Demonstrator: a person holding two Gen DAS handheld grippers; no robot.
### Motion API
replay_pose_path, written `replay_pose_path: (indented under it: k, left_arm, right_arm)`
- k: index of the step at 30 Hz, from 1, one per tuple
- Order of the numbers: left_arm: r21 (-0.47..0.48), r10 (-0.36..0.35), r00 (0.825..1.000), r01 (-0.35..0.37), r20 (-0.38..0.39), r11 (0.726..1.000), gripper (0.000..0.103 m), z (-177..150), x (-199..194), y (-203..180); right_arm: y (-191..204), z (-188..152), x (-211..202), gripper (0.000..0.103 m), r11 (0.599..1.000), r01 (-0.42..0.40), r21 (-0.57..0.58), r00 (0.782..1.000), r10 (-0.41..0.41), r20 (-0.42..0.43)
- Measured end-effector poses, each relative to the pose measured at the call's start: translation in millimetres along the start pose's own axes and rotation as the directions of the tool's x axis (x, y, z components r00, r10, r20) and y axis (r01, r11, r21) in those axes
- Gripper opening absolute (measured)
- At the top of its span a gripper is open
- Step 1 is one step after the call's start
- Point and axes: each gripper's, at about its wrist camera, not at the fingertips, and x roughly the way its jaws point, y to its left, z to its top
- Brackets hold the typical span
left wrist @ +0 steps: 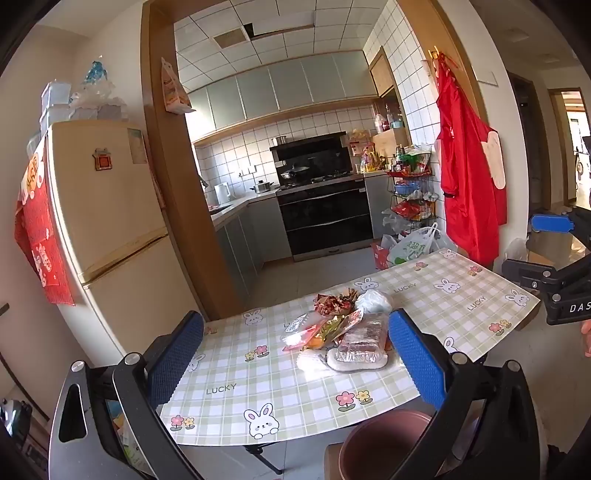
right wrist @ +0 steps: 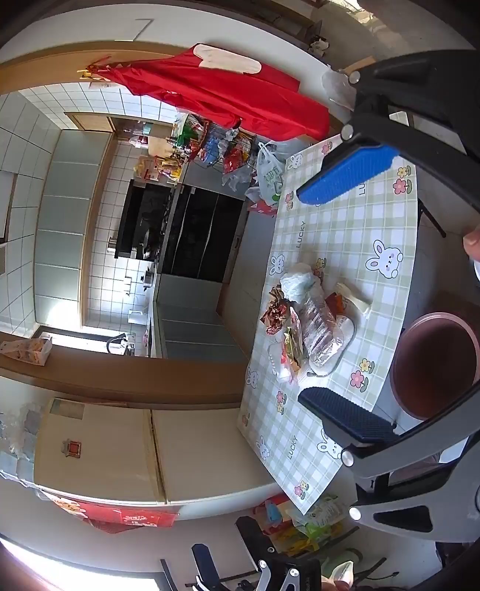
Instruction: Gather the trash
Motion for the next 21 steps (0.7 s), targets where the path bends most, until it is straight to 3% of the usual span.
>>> replay_pose_path:
  k: [21]
  left_arm:
    - [0.000,0.013,1.000,-0.013,0.013,1.000,0.098,-1.2,-5.4,0.2]
  right_arm:
    - [-0.3,-1.8,-1.7,0.098,1.000,0.012,0.022,1.000,-0.012,-0.010]
